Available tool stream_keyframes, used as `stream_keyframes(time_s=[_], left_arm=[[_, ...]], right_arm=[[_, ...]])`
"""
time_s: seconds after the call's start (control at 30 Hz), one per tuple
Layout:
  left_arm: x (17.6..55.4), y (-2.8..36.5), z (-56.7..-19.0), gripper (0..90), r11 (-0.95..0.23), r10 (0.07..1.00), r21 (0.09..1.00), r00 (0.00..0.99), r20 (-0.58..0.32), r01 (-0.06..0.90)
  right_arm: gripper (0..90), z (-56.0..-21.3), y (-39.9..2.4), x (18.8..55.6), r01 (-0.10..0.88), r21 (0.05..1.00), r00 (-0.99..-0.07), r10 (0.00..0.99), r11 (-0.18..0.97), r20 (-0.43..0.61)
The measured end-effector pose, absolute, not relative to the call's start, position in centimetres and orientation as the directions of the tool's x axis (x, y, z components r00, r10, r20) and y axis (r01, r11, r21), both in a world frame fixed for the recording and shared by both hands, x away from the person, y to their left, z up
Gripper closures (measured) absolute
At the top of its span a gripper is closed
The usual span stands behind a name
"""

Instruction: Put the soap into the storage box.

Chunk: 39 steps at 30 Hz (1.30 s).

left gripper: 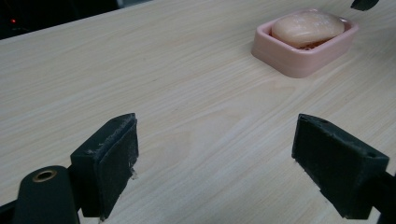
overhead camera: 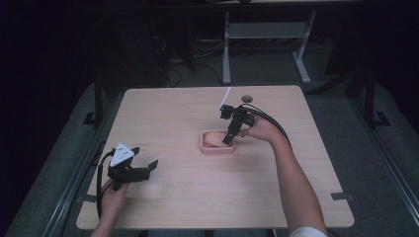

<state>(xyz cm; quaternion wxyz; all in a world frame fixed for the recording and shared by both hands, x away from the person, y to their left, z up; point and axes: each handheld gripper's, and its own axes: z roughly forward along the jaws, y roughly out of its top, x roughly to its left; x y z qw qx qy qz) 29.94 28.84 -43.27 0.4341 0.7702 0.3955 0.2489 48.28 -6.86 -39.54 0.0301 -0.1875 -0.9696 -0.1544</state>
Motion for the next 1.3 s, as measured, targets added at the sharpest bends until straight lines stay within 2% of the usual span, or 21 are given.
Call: stream_keyframes(time_s=[1.3], left_arm=[[29.9,28.7,-43.3,14.3,-0.312,0.824,0.865,0.565,0.041,0.393]], right_arm=[[24.4,-39.3,-10.3,46.7,0.408,0.322,-0.912,0.393,0.854,0.115]])
